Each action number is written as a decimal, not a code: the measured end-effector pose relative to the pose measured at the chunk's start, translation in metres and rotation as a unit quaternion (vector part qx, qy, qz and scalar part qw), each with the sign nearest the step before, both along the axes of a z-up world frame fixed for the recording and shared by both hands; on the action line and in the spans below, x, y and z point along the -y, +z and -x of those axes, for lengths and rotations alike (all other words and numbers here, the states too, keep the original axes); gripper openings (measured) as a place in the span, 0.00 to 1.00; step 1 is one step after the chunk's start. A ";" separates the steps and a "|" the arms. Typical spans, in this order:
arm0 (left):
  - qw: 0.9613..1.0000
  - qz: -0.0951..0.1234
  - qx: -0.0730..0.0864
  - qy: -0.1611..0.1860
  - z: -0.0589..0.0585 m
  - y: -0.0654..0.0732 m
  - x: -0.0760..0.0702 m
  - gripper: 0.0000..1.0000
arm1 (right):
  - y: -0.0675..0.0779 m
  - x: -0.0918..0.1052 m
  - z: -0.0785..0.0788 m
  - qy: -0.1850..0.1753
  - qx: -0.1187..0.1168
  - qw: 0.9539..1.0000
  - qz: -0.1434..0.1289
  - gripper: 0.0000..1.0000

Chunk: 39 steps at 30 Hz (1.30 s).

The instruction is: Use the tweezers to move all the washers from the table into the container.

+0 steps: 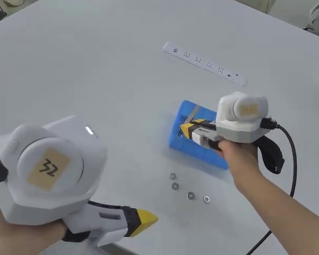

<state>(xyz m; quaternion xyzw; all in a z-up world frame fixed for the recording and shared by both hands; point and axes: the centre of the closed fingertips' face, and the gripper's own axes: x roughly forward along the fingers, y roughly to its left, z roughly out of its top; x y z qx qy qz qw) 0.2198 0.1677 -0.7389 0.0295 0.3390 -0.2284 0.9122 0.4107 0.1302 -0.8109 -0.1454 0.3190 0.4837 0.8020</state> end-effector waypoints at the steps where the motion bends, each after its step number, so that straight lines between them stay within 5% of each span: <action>1: 1.000 -0.001 0.002 -0.001 0.000 0.002 0.001 0.99 | 0.001 0.000 0.000 -0.003 -0.002 1.000 -0.001 0.04; 12: 1.000 -0.014 0.010 -0.012 0.004 0.008 0.005 0.99 | 0.024 0.007 0.001 -0.010 0.018 1.000 -0.014 0.03; 26: 0.999 -0.020 0.024 -0.012 0.009 0.015 0.002 0.99 | 0.079 0.013 0.037 0.010 0.072 0.996 -0.049 0.03; 39: 0.999 -0.025 0.027 -0.006 0.013 0.016 -0.005 0.99 | 0.084 0.015 0.068 0.024 0.065 0.996 -0.056 0.03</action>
